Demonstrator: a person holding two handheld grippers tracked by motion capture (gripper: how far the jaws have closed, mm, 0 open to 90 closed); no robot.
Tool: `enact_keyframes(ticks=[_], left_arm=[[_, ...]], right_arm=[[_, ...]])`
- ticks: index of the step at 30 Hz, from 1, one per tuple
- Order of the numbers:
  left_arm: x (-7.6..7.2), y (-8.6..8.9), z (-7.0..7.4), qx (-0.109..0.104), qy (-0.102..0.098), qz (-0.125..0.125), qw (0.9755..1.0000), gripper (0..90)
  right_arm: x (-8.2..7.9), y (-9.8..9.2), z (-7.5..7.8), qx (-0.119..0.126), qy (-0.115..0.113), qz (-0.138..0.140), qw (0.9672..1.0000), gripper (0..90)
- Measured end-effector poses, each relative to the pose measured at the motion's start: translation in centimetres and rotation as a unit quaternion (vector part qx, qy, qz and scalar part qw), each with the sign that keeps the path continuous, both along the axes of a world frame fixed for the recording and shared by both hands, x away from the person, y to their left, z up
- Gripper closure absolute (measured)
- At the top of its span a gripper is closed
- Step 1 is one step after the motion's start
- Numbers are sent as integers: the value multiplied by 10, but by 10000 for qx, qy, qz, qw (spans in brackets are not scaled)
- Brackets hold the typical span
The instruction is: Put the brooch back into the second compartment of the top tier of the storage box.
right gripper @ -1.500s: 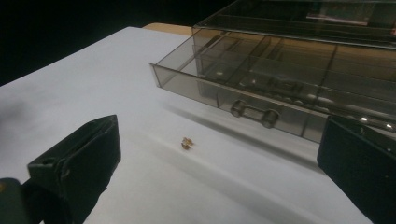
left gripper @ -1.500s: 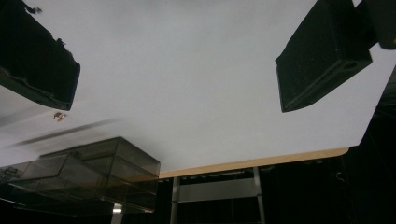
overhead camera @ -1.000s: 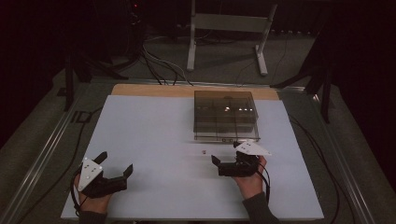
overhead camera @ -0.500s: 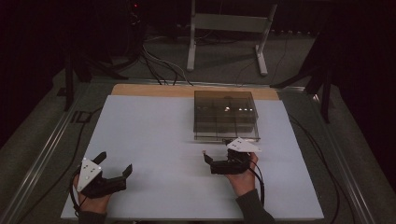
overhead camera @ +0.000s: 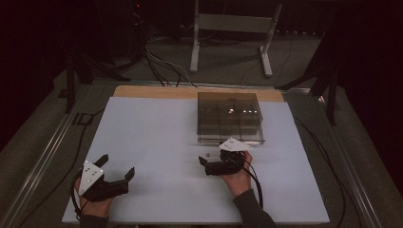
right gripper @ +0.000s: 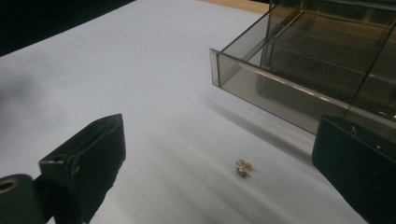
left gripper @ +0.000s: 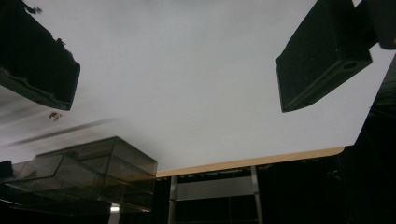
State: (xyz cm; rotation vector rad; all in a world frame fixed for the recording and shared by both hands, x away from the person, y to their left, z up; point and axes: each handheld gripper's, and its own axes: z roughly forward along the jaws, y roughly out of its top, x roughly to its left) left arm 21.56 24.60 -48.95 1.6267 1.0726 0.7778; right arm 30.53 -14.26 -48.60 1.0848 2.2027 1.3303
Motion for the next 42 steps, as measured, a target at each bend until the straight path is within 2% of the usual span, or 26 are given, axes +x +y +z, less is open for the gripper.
enact_keyframes(ticks=[5, 10, 12, 14, 18, 27, 31, 39, 42], left_arm=[[0, 0, 0, 1, 4, -4, 10000, 3], [1, 0, 0, 27, 17, -25, 10000, 3], [0, 0, 0, 14, 7, -19, 10000, 3], [0, 0, 0, 2, 13, -12, 10000, 3], [0, 0, 0, 19, 18, -21, 10000, 3], [0, 0, -1, 33, 19, -27, 10000, 3], [0, 1, -1, 32, 20, -27, 10000, 3], [1, 1, -1, 44, 23, -24, 10000, 3], [1, 0, -1, 55, 21, -34, 10000, 3]], right_arm=[[4, 4, -5, -64, 90, 0, 9999, 57], [9, 9, -9, -214, 141, -135, 9996, 161], [9, 10, -10, -232, 155, -134, 9995, 174], [12, 12, -12, -330, 213, -124, 9992, 288], [16, 14, -17, -435, 349, -191, 9983, 406], [30, 20, -22, -689, 623, -406, 9948, 609], [34, 23, -25, -788, 750, -436, 9931, 669], [39, 22, -32, -1031, 944, -452, 9891, 702], [40, 22, -34, -1043, 990, -433, 9887, 726]])
